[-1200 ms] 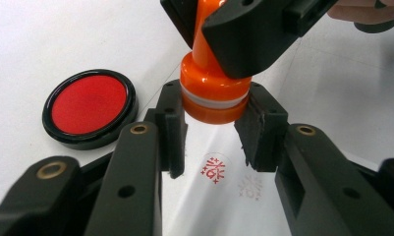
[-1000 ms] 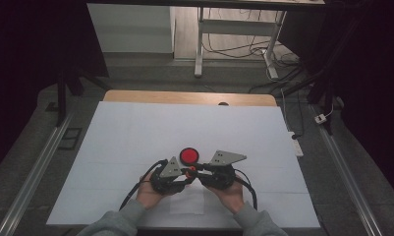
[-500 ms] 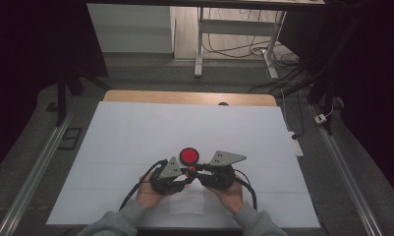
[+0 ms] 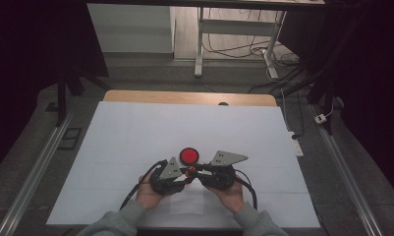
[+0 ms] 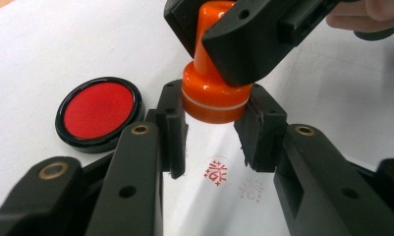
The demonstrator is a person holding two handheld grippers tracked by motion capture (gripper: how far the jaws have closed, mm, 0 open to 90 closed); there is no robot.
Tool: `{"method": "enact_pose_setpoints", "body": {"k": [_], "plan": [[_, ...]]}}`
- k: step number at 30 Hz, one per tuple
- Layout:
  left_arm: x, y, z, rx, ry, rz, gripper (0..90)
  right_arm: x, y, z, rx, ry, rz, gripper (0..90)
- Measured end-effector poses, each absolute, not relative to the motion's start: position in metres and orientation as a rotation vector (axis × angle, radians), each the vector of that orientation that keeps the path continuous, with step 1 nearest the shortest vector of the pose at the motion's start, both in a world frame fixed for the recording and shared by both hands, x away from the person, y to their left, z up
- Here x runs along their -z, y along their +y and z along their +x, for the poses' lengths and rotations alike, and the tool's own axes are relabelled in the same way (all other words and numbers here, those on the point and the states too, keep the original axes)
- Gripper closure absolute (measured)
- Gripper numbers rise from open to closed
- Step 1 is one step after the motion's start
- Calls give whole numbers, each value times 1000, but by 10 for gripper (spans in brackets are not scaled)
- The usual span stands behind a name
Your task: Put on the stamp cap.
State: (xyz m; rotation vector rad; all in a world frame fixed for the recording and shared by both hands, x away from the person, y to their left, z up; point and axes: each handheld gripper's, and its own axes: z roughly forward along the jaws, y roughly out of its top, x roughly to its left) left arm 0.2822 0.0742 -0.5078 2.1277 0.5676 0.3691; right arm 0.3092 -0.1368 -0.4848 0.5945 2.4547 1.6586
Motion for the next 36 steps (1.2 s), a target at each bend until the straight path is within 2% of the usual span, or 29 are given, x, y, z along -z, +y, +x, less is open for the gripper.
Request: {"method": "enact_pose_setpoints", "body": {"k": [16,33,36], "plan": [[511,73,283,-361,564,2173,652,490,-135,308,-1623,2478,589,729],[508,76,283,-374,557,2104,641,483,-137,307,-1662,2433,590,726],[508,76,284,-367,576,2091,613,483,-137,307,-1666,2425,590,725]]}}
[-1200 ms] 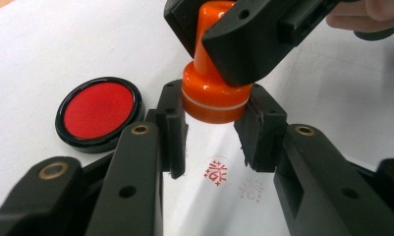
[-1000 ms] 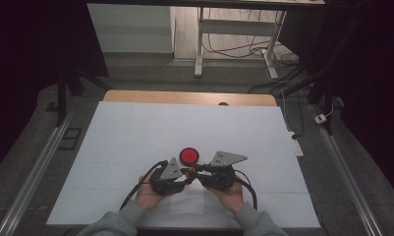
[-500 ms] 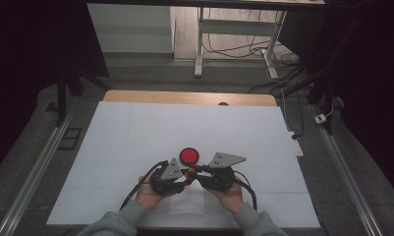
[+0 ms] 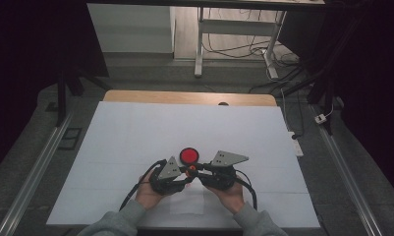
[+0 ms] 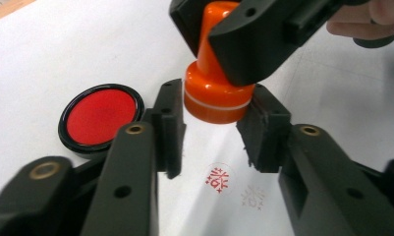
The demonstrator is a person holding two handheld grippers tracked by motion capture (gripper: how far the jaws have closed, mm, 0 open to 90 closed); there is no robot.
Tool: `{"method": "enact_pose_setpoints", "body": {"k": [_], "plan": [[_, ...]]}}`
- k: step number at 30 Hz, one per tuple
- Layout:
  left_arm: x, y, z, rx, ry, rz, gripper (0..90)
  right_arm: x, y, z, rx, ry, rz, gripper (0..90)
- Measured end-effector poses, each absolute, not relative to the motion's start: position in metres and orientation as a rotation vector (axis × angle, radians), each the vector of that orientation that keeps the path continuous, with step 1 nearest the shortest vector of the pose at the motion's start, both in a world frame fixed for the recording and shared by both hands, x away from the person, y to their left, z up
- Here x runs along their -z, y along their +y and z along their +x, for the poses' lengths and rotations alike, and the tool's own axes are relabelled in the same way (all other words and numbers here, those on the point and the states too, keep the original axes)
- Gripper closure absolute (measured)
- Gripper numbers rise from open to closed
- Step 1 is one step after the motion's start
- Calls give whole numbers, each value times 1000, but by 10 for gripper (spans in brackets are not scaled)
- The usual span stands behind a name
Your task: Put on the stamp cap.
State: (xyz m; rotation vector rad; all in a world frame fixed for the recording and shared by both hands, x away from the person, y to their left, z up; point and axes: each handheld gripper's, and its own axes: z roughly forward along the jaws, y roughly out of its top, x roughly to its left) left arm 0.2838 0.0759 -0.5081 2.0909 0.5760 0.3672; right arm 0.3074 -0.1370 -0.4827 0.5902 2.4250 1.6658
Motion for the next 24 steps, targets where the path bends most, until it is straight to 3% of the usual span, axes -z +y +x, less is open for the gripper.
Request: {"method": "enact_pose_setpoints", "body": {"k": [10,24], "plan": [[510,78,287,-330,594,2103,421,484,-136,307,-1654,2427,577,725],[511,80,287,-324,615,2131,331,482,-138,308,-1657,2410,582,725]]}}
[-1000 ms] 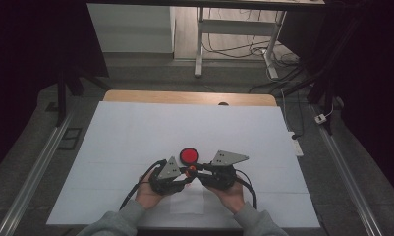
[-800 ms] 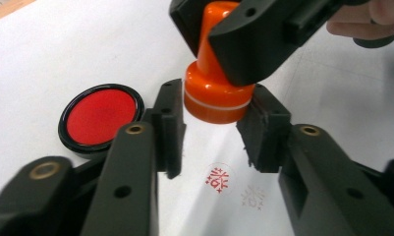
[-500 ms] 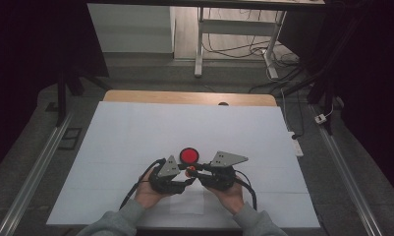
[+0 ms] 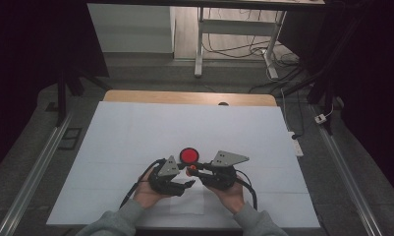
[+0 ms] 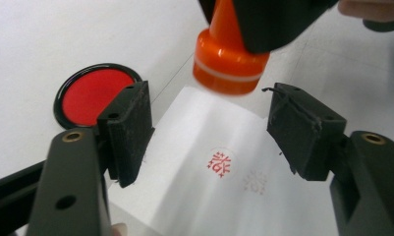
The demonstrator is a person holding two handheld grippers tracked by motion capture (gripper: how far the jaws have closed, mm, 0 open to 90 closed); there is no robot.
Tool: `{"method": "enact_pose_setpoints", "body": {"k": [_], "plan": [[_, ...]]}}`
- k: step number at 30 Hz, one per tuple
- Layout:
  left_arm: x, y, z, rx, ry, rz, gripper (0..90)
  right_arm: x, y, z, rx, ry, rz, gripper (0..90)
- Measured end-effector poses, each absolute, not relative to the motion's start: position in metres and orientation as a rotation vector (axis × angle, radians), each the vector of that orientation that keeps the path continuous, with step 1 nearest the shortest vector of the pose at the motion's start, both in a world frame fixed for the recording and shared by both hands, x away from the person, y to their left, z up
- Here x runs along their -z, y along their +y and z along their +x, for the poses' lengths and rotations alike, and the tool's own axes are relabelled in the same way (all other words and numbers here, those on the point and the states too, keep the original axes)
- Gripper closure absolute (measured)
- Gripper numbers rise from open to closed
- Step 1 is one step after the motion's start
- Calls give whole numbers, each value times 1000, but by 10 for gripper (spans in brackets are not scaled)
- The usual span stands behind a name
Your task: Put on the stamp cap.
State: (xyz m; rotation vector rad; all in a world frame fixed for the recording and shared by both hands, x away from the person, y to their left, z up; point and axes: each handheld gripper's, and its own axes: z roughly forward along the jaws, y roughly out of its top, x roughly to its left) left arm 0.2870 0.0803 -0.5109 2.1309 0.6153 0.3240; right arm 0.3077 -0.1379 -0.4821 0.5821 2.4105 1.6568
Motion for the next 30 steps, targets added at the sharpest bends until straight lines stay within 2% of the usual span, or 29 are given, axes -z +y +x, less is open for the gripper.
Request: {"method": "enact_pose_setpoints", "body": {"k": [10,30], "plan": [[511,108,277,-331,666,2157,280,476,-145,310,-1669,2380,598,725],[508,212,239,-399,880,2027,271,467,-165,325,-1662,2311,667,725]]}}
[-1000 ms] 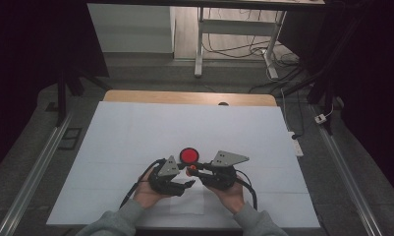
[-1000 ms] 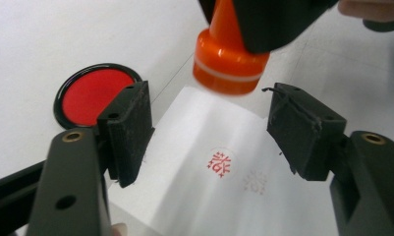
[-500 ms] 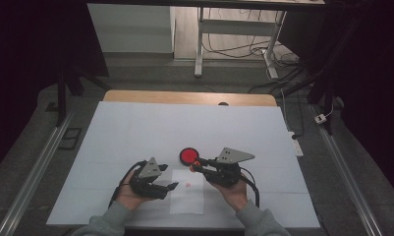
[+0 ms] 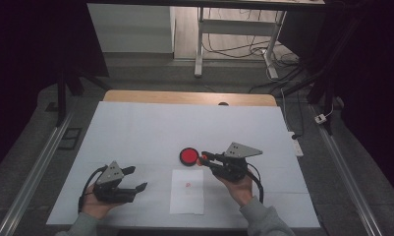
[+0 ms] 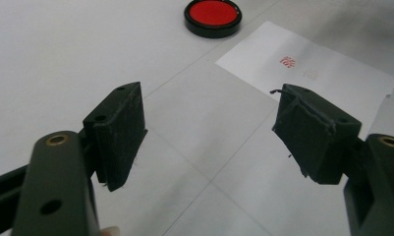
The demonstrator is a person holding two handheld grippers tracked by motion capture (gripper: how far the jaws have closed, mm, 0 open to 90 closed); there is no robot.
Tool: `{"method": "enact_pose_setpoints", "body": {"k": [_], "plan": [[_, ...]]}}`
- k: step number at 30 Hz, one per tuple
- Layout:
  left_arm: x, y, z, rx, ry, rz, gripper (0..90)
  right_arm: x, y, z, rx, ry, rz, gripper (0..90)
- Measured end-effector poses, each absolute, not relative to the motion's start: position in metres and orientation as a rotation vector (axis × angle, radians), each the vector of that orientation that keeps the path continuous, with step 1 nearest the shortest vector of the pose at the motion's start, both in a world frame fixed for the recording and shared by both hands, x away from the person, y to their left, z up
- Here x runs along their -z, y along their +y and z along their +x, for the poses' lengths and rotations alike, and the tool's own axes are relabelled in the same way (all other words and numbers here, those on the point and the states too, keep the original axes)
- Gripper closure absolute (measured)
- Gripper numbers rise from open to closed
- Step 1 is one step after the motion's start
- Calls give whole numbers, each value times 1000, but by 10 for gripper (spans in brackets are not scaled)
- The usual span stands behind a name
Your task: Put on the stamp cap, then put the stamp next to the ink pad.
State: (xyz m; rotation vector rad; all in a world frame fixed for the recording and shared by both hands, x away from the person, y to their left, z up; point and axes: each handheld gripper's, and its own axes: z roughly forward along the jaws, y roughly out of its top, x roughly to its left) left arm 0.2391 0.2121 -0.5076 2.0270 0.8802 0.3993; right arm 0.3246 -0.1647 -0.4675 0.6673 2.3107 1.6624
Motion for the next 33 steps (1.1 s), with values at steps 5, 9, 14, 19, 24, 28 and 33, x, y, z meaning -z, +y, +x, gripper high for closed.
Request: {"method": "enact_pose_setpoints", "body": {"k": [5,9,14,19,24,28,33], "plan": [[508,215,239,-403,884,2022,270,465,-170,328,-1659,2290,689,725],[509,215,239,-401,882,2027,269,464,-176,332,-1650,2278,712,724],[509,216,239,-402,883,2029,269,464,-184,341,-1638,2250,755,724],[511,216,240,-396,884,2032,269,463,-191,348,-1602,2226,783,724],[511,217,240,-397,891,2031,268,464,-197,360,-1581,2200,833,724],[512,218,240,-394,893,2034,268,467,-199,371,-1545,2187,860,724],[512,219,241,-394,899,2030,267,476,-195,386,-1511,2195,892,724]]}}
